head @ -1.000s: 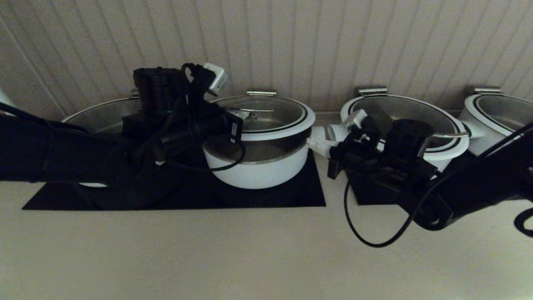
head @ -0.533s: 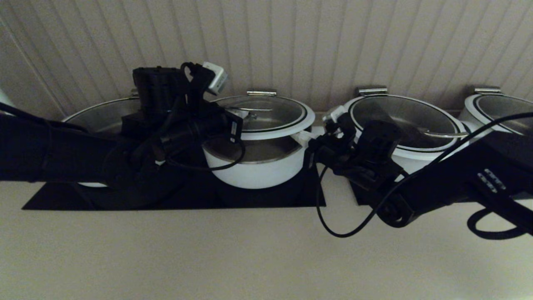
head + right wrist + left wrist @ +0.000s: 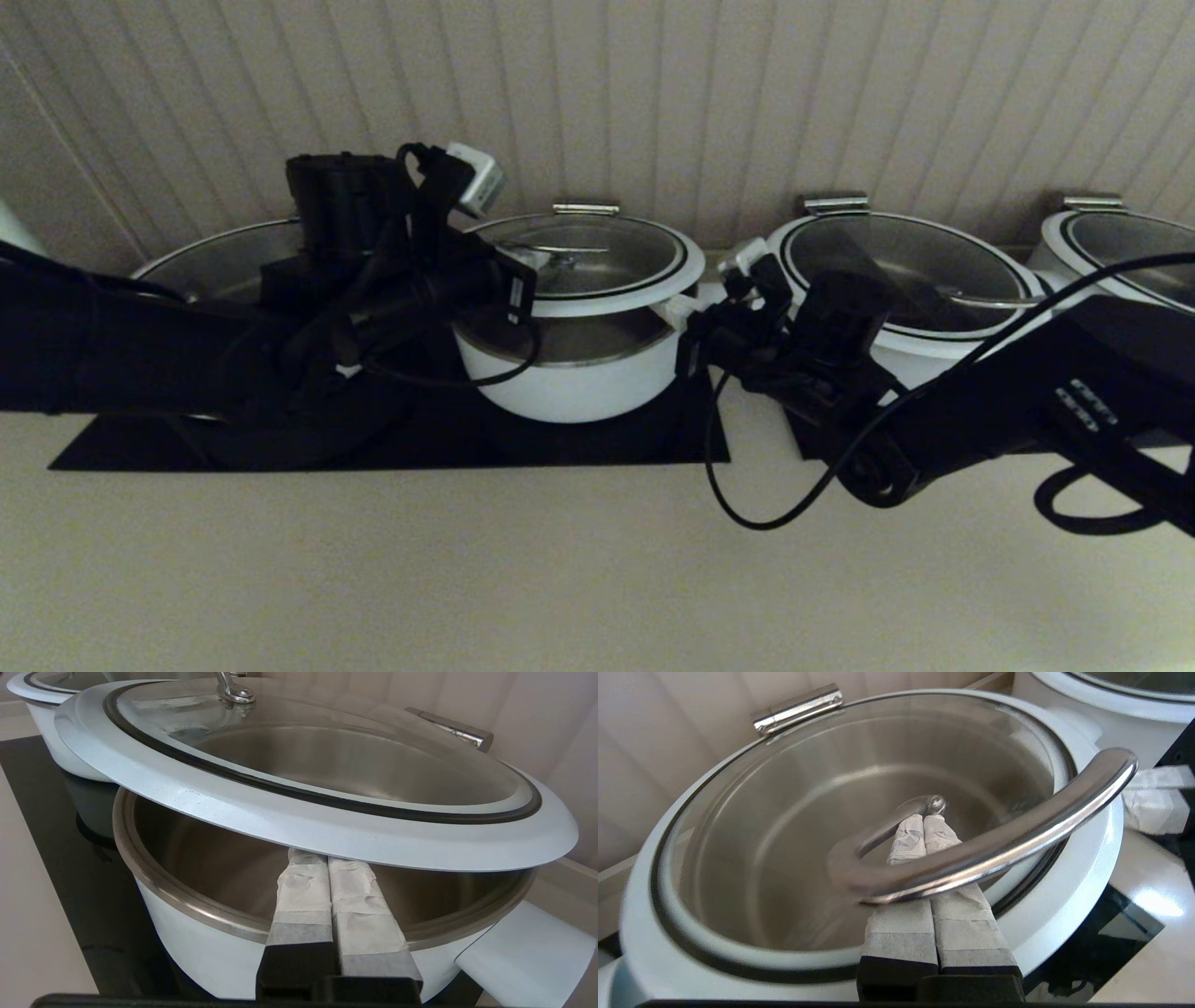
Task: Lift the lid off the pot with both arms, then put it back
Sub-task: Hold the pot lid with the right arm
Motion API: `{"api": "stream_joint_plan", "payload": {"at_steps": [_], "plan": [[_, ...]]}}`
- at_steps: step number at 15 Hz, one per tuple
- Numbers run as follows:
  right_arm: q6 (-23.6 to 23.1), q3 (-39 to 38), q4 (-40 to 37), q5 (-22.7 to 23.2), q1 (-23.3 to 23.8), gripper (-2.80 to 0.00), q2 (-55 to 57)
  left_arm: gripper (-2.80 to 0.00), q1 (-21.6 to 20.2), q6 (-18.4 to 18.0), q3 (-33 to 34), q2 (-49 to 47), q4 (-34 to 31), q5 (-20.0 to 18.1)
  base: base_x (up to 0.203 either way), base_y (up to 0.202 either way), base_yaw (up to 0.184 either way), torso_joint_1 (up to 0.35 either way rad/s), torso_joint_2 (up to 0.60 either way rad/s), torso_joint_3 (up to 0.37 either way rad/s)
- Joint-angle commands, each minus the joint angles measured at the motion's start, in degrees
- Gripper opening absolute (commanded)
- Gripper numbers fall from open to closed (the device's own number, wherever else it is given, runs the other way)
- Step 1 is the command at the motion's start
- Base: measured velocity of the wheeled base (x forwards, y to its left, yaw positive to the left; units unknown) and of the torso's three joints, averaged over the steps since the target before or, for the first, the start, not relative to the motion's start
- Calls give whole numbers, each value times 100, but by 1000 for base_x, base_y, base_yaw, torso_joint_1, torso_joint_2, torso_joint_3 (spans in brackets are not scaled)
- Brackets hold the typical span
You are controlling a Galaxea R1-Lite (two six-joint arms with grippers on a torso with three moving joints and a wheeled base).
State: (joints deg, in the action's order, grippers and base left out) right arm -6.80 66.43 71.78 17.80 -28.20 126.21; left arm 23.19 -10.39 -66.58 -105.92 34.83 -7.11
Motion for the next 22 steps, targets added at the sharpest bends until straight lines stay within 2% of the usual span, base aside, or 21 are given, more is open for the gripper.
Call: {"api": "stream_joint_plan", "payload": {"at_steps": [1,7,16,22], "plan": [[-5,2,64,13,4,-280,-35,-280,-74,-50,171,152,-18,-10,0,0,0,0,0,0],[-5,2,135,4,7,-280,-57,-280,-392,-319,430,357,-256,-18,0,0,0,0,0,0],[-14,2,143,4,7,-280,-35,-280,-536,-332,444,706,-597,-36,0,0,0,0,0,0],[-14,2,143,4,7,-280,6,-280,-570,-324,607,1187,-1050,-50,0,0,0,0,0,0]]}}
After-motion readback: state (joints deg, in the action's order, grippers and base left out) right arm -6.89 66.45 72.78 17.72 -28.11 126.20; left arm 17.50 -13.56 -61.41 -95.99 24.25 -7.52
